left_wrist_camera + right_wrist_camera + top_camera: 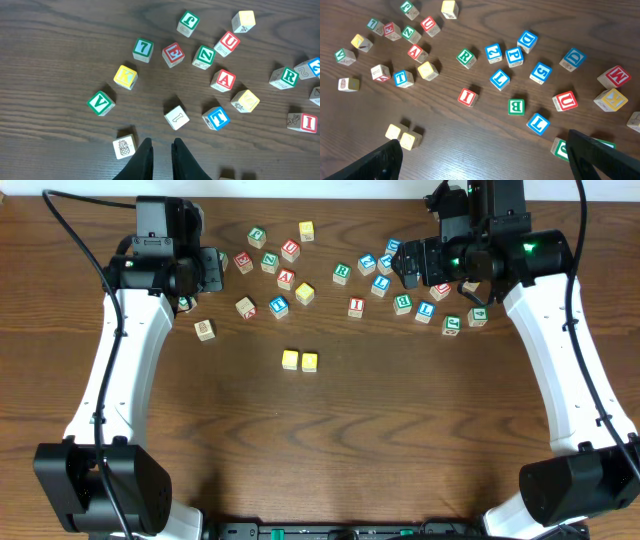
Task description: Spell out CORL
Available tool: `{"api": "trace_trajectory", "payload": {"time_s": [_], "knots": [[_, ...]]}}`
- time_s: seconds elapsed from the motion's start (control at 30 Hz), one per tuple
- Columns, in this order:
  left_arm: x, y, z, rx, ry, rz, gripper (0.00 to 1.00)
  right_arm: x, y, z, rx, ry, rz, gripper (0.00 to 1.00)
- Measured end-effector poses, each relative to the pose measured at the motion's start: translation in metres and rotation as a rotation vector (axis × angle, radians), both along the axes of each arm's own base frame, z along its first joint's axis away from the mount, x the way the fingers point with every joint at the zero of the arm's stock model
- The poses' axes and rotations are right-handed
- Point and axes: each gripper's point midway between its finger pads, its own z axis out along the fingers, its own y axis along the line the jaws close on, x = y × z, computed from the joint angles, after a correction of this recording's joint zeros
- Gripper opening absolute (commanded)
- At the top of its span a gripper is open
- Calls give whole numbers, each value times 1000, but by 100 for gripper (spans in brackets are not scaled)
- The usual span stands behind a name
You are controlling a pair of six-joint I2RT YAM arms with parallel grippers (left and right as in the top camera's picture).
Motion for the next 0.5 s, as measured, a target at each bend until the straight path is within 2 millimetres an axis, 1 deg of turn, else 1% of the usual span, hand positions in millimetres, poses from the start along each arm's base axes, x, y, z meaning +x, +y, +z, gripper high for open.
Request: {"api": "trace_trajectory", "payload": {"time_s": [0.17,0.5], "knots": [[1,0,1,0,-5,0,14,0,0,0,0,0,0,99],[12,-1,10,-2,-65,-1,14,0,0,0,-1,1,-2,99]]}}
